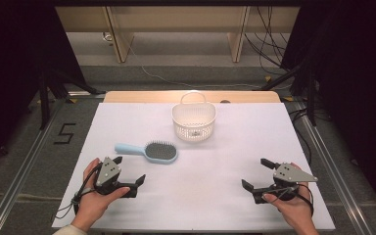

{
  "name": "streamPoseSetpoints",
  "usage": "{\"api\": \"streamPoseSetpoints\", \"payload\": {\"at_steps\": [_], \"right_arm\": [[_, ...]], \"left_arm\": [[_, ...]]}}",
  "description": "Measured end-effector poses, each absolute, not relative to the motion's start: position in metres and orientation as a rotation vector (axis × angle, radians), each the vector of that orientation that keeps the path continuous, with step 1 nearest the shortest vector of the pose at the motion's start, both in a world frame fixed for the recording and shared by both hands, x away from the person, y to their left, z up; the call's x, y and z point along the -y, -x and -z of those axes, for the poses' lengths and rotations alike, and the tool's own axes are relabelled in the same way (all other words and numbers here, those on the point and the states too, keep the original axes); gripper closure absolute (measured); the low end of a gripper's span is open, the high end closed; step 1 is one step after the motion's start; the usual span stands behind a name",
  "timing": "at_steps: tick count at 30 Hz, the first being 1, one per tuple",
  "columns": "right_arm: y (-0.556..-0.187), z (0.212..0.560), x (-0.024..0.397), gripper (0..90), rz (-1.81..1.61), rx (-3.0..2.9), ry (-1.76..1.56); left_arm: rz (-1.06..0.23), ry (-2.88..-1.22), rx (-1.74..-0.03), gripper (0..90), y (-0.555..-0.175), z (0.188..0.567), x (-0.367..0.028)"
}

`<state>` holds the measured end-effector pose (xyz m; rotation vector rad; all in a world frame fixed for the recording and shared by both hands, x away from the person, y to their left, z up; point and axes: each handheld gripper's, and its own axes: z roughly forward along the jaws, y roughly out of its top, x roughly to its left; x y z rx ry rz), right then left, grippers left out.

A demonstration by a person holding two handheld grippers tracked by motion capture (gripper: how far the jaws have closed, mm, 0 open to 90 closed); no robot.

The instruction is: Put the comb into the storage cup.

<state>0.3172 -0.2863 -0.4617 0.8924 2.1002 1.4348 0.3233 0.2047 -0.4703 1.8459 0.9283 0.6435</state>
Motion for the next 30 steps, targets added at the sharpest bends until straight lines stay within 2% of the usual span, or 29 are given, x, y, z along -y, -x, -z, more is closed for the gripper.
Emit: {"api": "streamPoseSetpoints", "payload": {"at_steps": [9,12,15,16,17,18,19,21,22,26,30], "right_arm": [[-0.316,0.461,0.287,0.1,-1.431,-2.097,-0.891],[-0.316,0.462,0.286,0.1,-1.434,-2.096,-0.896],[-0.317,0.463,0.286,0.1,-1.432,-2.097,-0.901],[-0.318,0.464,0.286,0.1,-1.428,-2.102,-0.899],[-0.318,0.464,0.286,0.1,-1.428,-2.102,-0.899],[-0.317,0.464,0.285,0.1,-1.431,-2.103,-0.899],[-0.317,0.464,0.285,0.1,-1.431,-2.103,-0.899],[-0.317,0.463,0.285,0.1,-1.428,-2.103,-0.901],[-0.317,0.464,0.285,0.1,-1.427,-2.101,-0.9],[-0.317,0.464,0.286,0.2,-1.426,-2.104,-0.898],[-0.317,0.464,0.286,0.2,-1.422,-2.112,-0.902]], "left_arm": [[-0.64,-1.838,-0.931,0.0,-0.324,0.469,-0.204],[-0.678,-1.83,-0.946,3.8,-0.326,0.466,-0.204],[-0.739,-1.823,-0.977,20.5,-0.333,0.459,-0.205],[-0.78,-1.829,-1.008,35.0,-0.339,0.456,-0.206],[-0.78,-1.829,-1.008,42.1,-0.339,0.456,-0.206],[-0.798,-1.837,-1.039,53.5,-0.346,0.455,-0.207],[-0.793,-1.841,-1.053,53.5,-0.35,0.454,-0.207],[-0.782,-1.85,-1.092,73.7,-0.363,0.453,-0.21],[-0.789,-1.878,-1.105,88.1,-0.376,0.451,-0.213],[-0.717,-1.898,-1.183,89.8,-0.399,0.449,-0.217],[-0.705,-1.947,-1.291,89.9,-0.429,0.458,-0.223]]}}
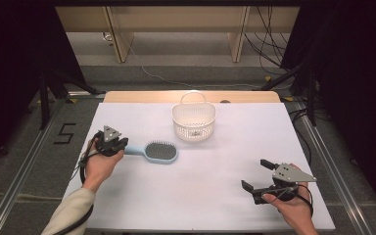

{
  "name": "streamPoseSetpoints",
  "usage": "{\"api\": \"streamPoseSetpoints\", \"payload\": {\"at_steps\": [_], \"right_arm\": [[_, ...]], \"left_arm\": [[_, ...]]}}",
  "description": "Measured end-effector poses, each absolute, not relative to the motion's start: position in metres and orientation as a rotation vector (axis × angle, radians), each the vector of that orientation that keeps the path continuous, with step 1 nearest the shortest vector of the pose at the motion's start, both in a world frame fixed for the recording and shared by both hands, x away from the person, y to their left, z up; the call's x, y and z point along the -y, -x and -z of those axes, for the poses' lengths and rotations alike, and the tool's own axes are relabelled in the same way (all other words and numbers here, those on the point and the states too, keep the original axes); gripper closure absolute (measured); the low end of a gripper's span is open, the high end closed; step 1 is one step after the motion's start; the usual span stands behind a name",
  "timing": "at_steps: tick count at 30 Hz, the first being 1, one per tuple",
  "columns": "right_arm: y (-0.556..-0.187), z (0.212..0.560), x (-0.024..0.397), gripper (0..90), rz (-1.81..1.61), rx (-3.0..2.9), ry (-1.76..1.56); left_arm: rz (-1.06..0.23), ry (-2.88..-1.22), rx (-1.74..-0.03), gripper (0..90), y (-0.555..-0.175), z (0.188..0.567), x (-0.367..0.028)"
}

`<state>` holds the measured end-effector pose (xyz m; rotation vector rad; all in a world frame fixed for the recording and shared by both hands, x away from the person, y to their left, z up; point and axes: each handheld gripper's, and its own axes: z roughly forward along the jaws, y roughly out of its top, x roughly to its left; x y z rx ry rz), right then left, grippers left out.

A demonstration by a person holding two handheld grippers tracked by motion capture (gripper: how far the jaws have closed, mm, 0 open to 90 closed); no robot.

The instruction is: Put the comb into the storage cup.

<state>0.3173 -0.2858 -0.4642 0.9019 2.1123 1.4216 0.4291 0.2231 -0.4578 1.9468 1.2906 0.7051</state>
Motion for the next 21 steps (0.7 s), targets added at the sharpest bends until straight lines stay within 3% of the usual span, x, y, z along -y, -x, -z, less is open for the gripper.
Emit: {"api": "streamPoseSetpoints", "payload": {"at_steps": [8,21], "right_arm": [[-0.317,0.465,0.287,0.2,-1.417,-2.114,-0.905],[-0.316,0.465,0.287,0.2,-1.41,-2.122,-0.905]], "left_arm": [[-0.704,-1.995,-1.373,89.9,-0.461,0.472,-0.227],[-0.715,-2.11,-1.343,89.9,-0.474,0.483,-0.215]]}}
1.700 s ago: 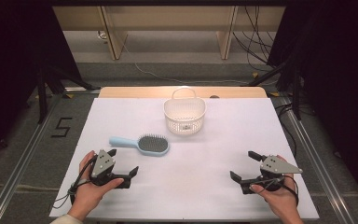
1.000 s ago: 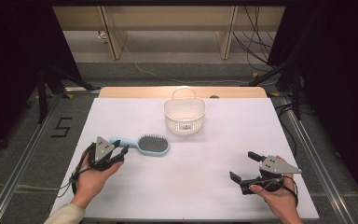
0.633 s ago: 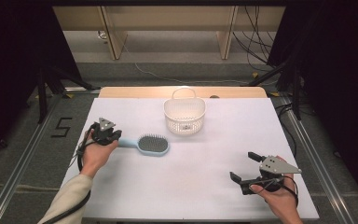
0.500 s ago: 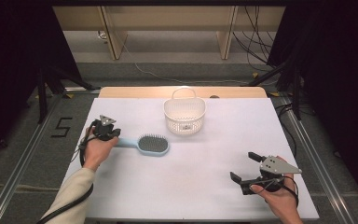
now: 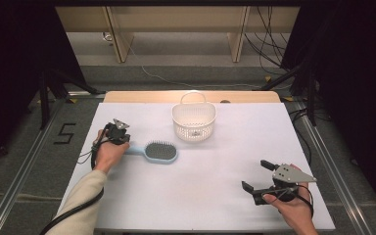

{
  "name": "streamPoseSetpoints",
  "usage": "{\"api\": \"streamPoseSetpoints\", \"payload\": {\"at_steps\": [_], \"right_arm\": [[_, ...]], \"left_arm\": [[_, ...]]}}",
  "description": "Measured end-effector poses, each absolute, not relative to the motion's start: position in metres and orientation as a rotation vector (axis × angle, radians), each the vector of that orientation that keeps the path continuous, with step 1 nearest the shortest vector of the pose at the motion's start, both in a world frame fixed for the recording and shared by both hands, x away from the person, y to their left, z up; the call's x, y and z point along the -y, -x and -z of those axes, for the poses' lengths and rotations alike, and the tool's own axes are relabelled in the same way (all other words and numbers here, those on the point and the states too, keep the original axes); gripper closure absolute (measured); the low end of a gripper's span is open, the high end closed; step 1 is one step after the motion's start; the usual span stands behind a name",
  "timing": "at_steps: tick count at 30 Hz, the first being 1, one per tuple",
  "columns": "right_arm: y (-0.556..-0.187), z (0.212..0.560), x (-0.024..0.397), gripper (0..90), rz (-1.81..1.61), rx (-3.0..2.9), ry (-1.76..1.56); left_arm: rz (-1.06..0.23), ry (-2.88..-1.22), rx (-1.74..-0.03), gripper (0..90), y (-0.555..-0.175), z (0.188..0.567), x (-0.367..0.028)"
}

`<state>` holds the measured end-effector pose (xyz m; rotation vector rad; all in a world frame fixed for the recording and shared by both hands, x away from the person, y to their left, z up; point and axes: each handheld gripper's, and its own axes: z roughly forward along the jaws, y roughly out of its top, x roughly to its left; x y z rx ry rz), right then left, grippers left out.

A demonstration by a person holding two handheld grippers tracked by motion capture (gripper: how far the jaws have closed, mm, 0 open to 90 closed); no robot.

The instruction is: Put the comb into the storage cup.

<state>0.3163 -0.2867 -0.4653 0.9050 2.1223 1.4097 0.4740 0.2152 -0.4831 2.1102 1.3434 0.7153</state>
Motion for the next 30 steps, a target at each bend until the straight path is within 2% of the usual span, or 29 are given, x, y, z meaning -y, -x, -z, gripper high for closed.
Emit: {"api": "streamPoseSetpoints", "payload": {"at_steps": [20,30], "right_arm": [[-0.316,0.466,0.286,0.4,-1.403,-2.139,-0.901],[-0.316,0.466,0.286,0.5,-1.404,-2.142,-0.902]], "left_arm": [[-0.707,-2.259,-1.359,89.9,-0.473,0.486,-0.202],[-0.62,-2.318,-1.367,89.9,-0.469,0.48,-0.201]]}}
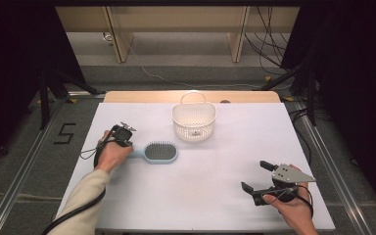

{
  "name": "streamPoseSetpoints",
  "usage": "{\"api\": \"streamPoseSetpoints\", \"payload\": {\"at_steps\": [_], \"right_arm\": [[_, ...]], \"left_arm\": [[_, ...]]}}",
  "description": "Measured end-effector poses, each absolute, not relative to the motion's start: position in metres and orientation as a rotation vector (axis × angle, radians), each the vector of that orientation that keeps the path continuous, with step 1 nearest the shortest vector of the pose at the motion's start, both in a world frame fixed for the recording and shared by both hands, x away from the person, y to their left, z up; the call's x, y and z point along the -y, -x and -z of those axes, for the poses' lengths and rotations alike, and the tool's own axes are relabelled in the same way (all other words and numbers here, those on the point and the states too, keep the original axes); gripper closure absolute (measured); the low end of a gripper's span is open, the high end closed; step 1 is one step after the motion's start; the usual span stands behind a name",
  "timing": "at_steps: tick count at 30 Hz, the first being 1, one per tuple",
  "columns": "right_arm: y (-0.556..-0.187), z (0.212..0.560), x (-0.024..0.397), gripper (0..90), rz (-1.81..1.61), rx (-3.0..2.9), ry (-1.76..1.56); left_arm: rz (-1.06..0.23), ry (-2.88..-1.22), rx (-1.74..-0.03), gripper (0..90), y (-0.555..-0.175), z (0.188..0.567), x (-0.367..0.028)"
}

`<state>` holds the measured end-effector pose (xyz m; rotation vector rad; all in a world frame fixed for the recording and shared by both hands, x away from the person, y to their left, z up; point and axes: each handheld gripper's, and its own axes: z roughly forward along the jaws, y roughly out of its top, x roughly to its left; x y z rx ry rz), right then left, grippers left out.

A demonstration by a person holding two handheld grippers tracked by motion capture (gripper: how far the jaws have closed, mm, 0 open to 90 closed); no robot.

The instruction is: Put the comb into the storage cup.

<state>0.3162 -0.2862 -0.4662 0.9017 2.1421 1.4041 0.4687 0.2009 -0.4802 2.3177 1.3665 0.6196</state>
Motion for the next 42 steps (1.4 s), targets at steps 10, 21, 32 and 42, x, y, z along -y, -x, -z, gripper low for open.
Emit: {"api": "streamPoseSetpoints", "payload": {"at_steps": [10,21,32,42], "right_arm": [[-0.316,0.466,0.286,0.5,-1.409,-2.141,-0.906],[-0.316,0.466,0.287,0.5,-1.409,-2.137,-0.908],[-0.316,0.466,0.288,0.5,-1.41,-2.135,-0.906],[-0.316,0.465,0.288,0.5,-1.408,-2.132,-0.906]], "left_arm": [[-0.497,-2.355,-1.403,90.0,-0.462,0.475,-0.202],[-0.431,-2.38,-1.429,90.0,-0.456,0.472,-0.202],[-0.373,-2.384,-1.45,90.0,-0.448,0.47,-0.202],[-0.343,-2.388,-1.458,90.0,-0.439,0.47,-0.202]]}}
